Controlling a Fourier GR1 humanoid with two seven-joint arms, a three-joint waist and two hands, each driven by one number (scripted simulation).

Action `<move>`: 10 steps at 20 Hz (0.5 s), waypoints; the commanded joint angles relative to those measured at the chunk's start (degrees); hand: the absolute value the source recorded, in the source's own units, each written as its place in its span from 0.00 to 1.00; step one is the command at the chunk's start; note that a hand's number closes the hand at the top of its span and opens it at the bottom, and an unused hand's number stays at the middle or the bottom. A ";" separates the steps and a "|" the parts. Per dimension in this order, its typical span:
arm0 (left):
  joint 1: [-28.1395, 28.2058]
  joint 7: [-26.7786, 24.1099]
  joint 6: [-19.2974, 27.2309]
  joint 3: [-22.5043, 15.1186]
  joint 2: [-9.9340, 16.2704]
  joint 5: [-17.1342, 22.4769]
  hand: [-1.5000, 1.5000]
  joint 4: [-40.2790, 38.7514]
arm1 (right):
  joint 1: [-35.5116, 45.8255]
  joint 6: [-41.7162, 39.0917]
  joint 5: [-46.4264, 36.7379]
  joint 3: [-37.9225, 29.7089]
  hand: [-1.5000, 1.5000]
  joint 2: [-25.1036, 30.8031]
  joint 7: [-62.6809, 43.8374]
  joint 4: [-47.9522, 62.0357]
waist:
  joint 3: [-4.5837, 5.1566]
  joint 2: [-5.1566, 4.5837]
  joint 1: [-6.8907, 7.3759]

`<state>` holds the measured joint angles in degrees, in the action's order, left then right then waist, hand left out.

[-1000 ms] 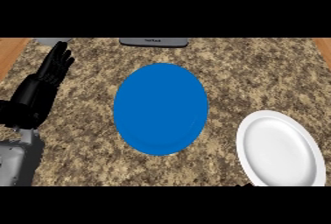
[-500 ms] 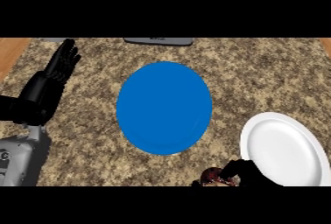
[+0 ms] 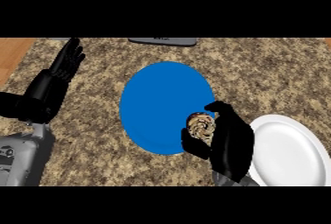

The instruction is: Pick the cupcake from the plate and place it in the plate

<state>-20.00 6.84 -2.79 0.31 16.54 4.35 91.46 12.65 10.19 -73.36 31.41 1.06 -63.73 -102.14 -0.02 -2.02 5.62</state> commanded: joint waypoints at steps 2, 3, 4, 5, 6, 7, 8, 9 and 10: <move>-0.13 -0.86 -0.07 -1.18 -1.15 -0.60 0.50 -1.32 | 11.28 10.04 10.04 -5.50 0.00 -1.01 -6.58 13.13 | -0.12 -0.06 0.71; 0.07 -0.28 0.95 -0.82 -1.37 -0.94 0.50 -1.10 | 13.24 12.29 11.55 -5.87 0.00 -1.02 -5.15 16.20 | -0.13 0.27 0.52; 0.03 -0.42 0.00 -1.22 -1.10 -0.63 0.50 -0.54 | 14.91 14.86 12.51 -6.05 0.00 -1.02 -5.02 17.21 | -0.15 0.31 1.02; -0.49 -1.24 -0.03 -1.29 -1.45 -0.86 0.50 -2.41 | 16.37 16.84 13.50 -7.57 0.00 -1.03 -2.78 19.86 | -0.13 -0.05 0.44; -0.71 -1.13 -0.47 -0.39 -0.92 -0.04 0.50 -2.52 | 17.87 19.63 13.14 -6.25 0.00 -1.03 -3.35 21.07 | -0.11 0.03 1.19; -0.88 -0.52 -0.51 -0.09 -0.45 0.02 0.50 -1.91 | 20.80 20.45 14.92 -9.51 0.00 -1.03 -1.58 21.76 | -0.14 0.23 1.09; -1.30 -1.00 -0.99 0.86 0.34 0.34 0.50 -3.00 | 21.36 24.08 13.62 -8.13 0.00 -1.03 -1.72 23.70 | -0.08 0.34 0.60; 0.32 -0.98 -0.03 -0.90 -1.15 -0.72 0.50 -1.33 | 23.02 25.63 14.97 -10.77 0.00 -1.04 0.43 25.98 | -0.11 0.58 0.43; -1.65 -0.25 -0.32 0.12 -0.20 -0.28 0.50 -1.83 | 23.60 29.46 14.06 -9.21 0.00 -1.04 -0.88 25.89 | -0.12 0.59 0.59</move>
<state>-20.69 6.19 -3.06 0.04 15.99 4.06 89.72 30.80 27.13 -60.79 23.16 0.43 -59.32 -81.37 -0.13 -1.71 6.25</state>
